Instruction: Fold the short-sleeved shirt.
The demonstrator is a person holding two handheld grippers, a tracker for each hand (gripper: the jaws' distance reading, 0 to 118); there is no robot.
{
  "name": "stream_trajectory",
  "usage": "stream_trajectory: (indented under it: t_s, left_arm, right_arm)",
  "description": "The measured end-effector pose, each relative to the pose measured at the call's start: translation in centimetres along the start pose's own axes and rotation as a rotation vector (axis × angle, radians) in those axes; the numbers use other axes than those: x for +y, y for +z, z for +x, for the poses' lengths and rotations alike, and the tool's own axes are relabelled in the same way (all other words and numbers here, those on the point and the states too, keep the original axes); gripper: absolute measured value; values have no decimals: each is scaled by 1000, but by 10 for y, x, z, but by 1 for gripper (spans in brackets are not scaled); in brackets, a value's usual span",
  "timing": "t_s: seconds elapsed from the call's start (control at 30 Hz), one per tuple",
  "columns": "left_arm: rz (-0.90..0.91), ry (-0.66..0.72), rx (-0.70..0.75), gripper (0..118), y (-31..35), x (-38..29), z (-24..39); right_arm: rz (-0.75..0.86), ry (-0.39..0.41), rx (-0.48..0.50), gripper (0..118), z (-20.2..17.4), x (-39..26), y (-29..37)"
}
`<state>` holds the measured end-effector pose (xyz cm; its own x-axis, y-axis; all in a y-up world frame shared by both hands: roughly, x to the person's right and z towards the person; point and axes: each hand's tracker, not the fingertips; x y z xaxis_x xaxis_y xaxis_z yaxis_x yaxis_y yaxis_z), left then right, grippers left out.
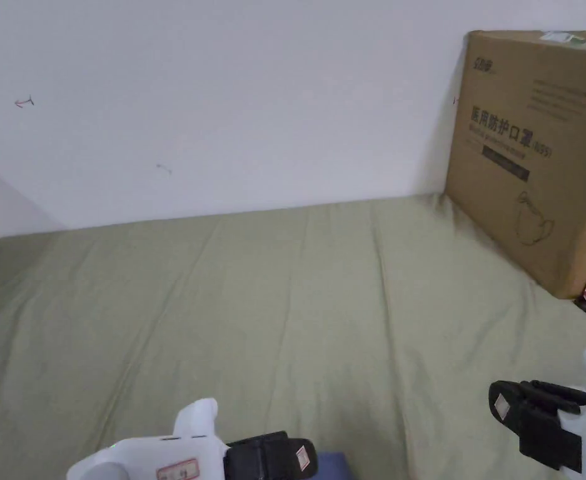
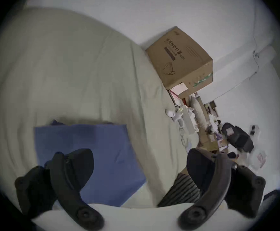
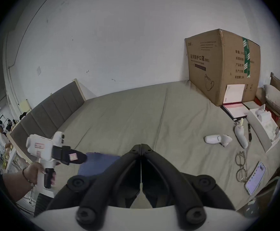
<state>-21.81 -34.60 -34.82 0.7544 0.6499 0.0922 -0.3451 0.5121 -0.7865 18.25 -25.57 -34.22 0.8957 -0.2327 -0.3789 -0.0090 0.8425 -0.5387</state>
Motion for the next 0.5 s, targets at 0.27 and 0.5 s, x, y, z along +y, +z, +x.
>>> stream_trajectory:
  t_s: [0.27, 0.5]
  left_arm:
    - [-36, -149, 123, 3, 6, -13, 11]
    - [-215, -129, 126, 3, -84, -31, 17]
  right_arm:
    - [4, -9, -1, 0, -1, -1, -7]
    - [-7, -16, 13, 0, -2, -4, -10]
